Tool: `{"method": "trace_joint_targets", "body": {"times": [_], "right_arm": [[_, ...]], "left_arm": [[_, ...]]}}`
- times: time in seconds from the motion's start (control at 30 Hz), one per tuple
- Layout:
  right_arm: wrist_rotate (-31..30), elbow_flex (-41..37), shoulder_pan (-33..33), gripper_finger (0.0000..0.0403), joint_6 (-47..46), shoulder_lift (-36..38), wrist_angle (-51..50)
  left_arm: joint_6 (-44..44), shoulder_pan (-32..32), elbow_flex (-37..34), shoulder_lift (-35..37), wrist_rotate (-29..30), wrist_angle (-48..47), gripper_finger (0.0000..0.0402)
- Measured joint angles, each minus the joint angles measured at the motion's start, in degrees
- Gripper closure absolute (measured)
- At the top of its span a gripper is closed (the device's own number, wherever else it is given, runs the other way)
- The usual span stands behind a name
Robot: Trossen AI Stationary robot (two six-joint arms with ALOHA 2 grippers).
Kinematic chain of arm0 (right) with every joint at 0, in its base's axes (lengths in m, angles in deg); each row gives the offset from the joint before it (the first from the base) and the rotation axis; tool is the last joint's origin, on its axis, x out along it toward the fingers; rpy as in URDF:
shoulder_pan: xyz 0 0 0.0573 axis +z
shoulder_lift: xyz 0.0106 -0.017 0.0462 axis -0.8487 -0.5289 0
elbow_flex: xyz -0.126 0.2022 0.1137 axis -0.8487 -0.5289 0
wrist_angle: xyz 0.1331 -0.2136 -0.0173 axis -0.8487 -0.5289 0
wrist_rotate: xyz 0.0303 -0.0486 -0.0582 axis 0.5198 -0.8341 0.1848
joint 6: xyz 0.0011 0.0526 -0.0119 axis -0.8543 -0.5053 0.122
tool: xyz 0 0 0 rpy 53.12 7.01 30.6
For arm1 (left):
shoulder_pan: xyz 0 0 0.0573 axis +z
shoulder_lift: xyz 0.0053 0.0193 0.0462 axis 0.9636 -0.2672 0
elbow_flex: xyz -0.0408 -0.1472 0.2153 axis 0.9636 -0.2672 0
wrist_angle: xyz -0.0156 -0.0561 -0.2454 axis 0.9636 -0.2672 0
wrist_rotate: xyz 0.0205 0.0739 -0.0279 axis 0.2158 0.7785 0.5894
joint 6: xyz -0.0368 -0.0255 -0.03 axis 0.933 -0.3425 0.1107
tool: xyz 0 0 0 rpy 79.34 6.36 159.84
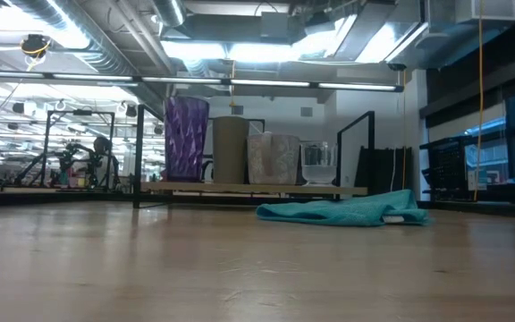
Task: Stack small to large cups/mugs on shelf
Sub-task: Return to Home Position
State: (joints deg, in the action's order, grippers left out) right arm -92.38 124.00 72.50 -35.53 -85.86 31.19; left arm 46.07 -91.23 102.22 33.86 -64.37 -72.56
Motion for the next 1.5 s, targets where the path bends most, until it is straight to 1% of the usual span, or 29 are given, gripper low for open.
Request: {"method": "trace_joint_targets", "body": {"times": [0.07,0.13,0.2,0.3,0.43,0.5,0.6,0.67,0.77,0.87,1.0,1.1,1.17,1.27,1.37,1.43,1.5], "right_arm": [[0.13,-2.71,0.95,0.0202,2.11,-0.04,7.93],[0.29,-6.34,1.47,0.0202,2.34,0.1,14.07],[0.7,-10.12,1.64,0.0202,1.2,0.24,16.72],[2.9,-16.89,0.8,0.0202,0.11,1.55,21.57],[6.52,-27.83,-1.46,0.0202,-0.87,8.16,29.16],[10.23,-34.65,-2.82,0.0202,-1.03,11.41,34.78],[16.43,-44.99,-5.28,0.0202,-1.04,16.12,40.55],[18.55,-50.74,-6.75,0.0202,-2.57,20.4,43.7],[18.6,-58.42,-8.24,0.0202,-4.07,26.02,46.25],[18.55,-65.42,-9.55,0.0202,-3.15,30.7,47.46],[16.76,-74.09,-11.69,0.0202,-3.21,40.1,50.57],[16.23,-81.24,-13.06,0.0202,-4.0,45.83,50.43],[14.93,-85.16,-13.52,0.0202,-4.11,50.51,50.81],[11.28,-92.04,-14.22,0.0202,-5.77,57.68,51.61],[10.1,-98.56,-14.38,0.0202,-6.89,63.54,53.08],[9.26,-101.32,-14.16,0.0202,-7.12,67.3,55.62],[7.43,-104.4,-13.82,0.0202,-7.49,70.48,55.41]], "left_arm": [[-0.84,0.0,-3.0,1.82,0.9,3.34,0.0369],[-1.8,0.02,-5.69,3.71,1.25,4.8,0.0369],[-2.68,0.02,-7.8,5.39,1.21,5.12,0.0369],[-3.01,0.02,-10.02,7.98,1.25,5.16,0.037],[-4.44,0.02,-11.34,11.02,0.71,4.76,0.0369],[-5.17,0.02,-11.43,12.09,0.66,5.05,0.037],[-6.45,0.02,-11.43,13.33,0.42,4.42,0.037],[-7.01,0.02,-11.45,13.77,0.67,4.14,0.0369],[-7.02,0.04,-11.45,13.99,1.65,2.28,0.0369],[-7.14,0.04,-11.45,14.02,2.84,1.86,0.0369],[-8.77,0.07,-11.45,14.16,4.42,2.46,0.0369],[-8.81,0.08,-11.45,14.16,6.04,2.26,0.0369],[-8.81,0.07,-11.45,14.16,7.16,2.21,0.0369],[-8.79,0.09,-11.45,14.16,9.21,2.11,0.037],[-8.55,0.07,-11.45,14.18,10.21,1.86,0.0369],[-8.46,0.07,-11.45,14.19,10.78,1.28,0.0369],[-7.44,0.07,-11.45,14.19,12.07,0.61,0.0369]]}}
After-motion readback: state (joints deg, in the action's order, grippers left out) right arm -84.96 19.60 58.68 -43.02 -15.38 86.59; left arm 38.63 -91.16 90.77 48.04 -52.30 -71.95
